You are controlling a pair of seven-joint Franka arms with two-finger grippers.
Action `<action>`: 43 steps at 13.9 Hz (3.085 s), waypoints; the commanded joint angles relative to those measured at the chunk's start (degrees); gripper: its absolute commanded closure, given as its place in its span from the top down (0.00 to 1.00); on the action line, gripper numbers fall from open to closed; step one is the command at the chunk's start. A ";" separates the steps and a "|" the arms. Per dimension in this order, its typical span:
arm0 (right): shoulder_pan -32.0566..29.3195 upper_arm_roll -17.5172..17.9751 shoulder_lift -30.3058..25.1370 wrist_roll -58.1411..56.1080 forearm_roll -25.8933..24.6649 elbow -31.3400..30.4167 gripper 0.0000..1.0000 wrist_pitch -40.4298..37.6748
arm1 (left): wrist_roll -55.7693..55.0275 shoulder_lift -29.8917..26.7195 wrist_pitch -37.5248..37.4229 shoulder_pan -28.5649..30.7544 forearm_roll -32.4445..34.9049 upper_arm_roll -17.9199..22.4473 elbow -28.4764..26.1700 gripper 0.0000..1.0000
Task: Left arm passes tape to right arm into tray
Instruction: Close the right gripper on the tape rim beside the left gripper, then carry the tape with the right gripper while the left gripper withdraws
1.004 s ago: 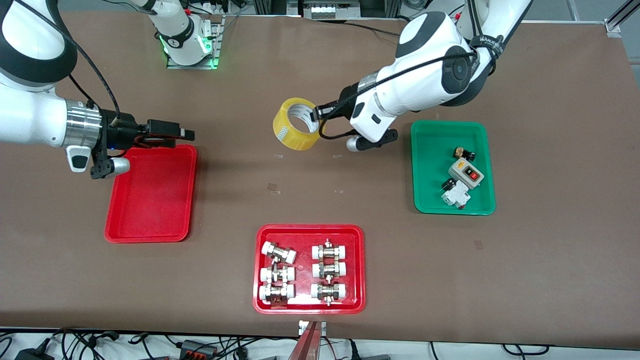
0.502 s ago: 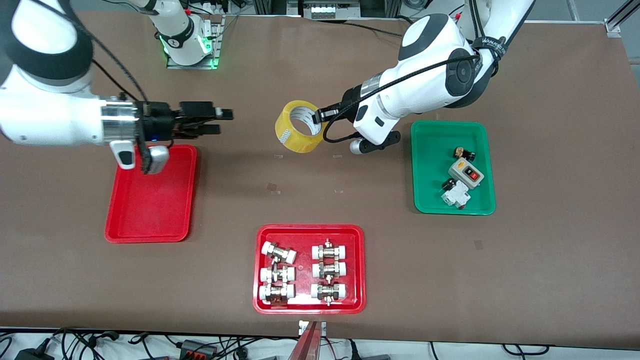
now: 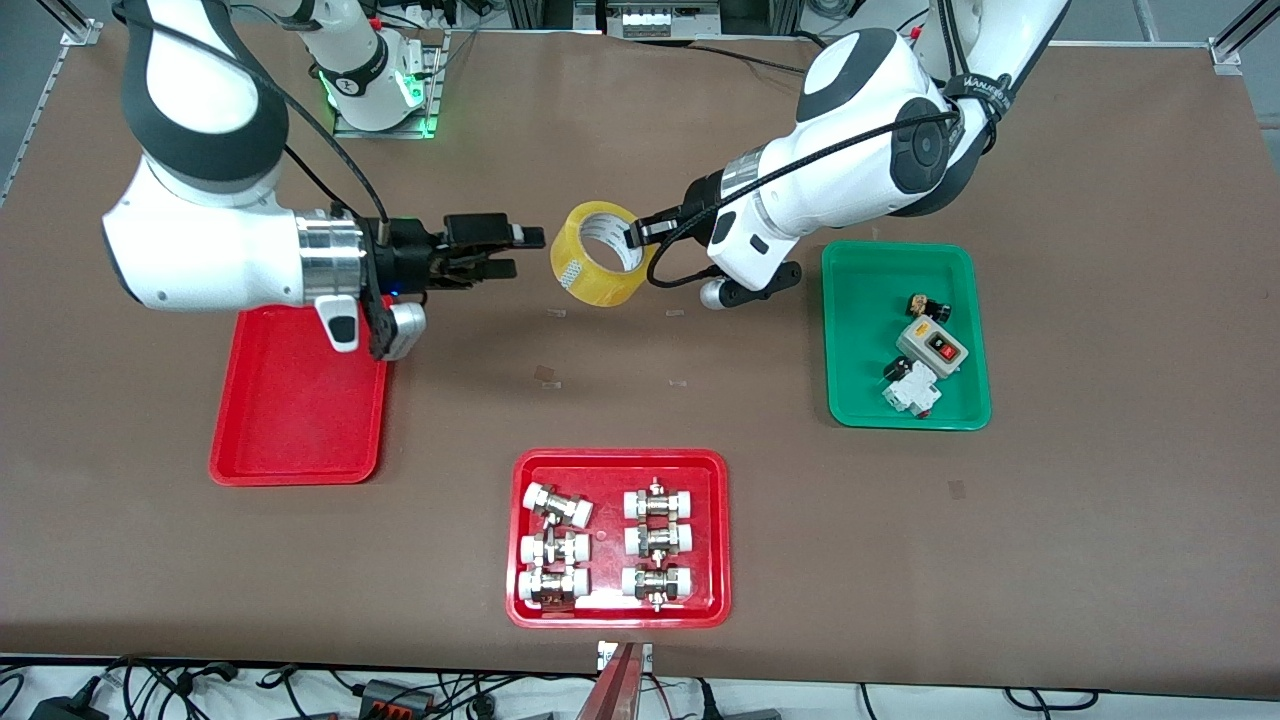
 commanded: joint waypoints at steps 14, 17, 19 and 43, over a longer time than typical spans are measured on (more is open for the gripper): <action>4.17 -0.40 2.84 -2.41 1.34 1.45 0.87 1.71 | -0.69 0.09 -0.50 0.25 -1.66 -0.34 0.56 0.09; 4.26 -0.40 2.84 -2.41 1.34 1.45 0.59 1.62 | -0.78 0.01 -0.50 0.25 -1.66 -0.34 0.30 0.09; 4.18 -0.40 2.84 -2.41 1.34 1.45 0.50 1.62 | -0.69 0.01 -0.59 0.25 -1.66 -0.34 0.21 0.09; -11.36 -1.19 9.59 -11.53 -26.86 1.19 0.39 3.29 | 8.51 -11.50 -21.77 19.77 27.16 -0.62 0.21 1.00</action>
